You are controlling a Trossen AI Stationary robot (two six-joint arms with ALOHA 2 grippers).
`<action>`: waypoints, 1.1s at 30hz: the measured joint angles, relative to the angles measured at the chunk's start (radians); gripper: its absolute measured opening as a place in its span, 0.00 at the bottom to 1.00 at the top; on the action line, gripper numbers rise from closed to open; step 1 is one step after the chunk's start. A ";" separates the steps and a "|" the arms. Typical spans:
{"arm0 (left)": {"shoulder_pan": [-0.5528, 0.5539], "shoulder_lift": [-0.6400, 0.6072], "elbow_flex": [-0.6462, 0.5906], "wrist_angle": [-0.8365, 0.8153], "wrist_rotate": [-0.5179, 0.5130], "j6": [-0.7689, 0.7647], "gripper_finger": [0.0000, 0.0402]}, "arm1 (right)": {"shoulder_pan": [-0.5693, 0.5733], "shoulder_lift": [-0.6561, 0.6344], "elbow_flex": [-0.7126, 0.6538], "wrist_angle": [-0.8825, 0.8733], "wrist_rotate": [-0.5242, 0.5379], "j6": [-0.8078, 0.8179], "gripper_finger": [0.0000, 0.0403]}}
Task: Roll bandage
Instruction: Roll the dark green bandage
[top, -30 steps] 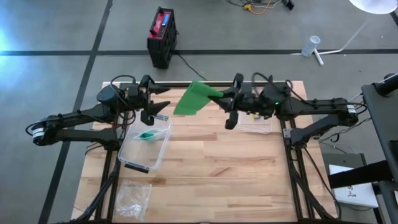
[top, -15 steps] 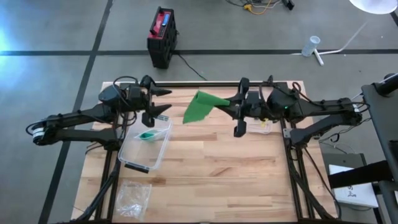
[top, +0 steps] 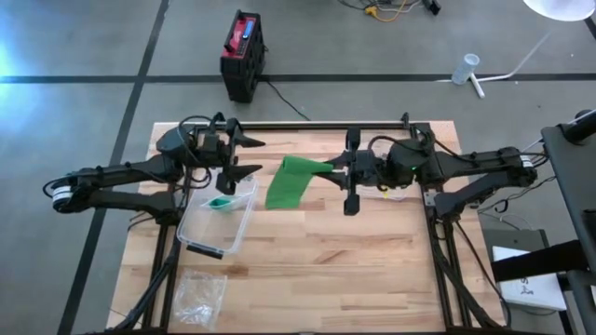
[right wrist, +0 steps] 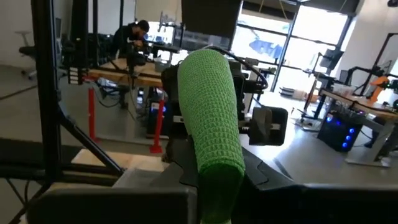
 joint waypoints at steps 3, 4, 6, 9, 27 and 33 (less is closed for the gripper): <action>0.000 -0.003 0.005 0.005 0.011 0.002 0.66 | -0.004 0.002 0.008 0.000 0.001 -0.004 0.08; 0.000 -0.008 0.009 0.006 0.011 0.006 0.66 | -0.004 0.001 0.013 0.003 0.001 -0.004 0.08; 0.000 -0.025 0.011 0.005 0.011 0.022 0.65 | -0.004 -0.006 0.023 -0.009 0.002 -0.004 0.08; 0.000 -0.049 0.013 0.002 0.011 0.026 0.63 | -0.004 -0.014 0.035 -0.023 0.010 -0.002 0.08; -0.002 -0.065 0.013 -0.003 0.037 0.053 0.57 | -0.011 -0.026 0.033 -0.087 0.054 0.122 0.08; -0.002 -0.066 0.013 0.000 0.031 0.053 0.59 | -0.011 -0.029 0.095 -0.086 0.055 0.107 0.08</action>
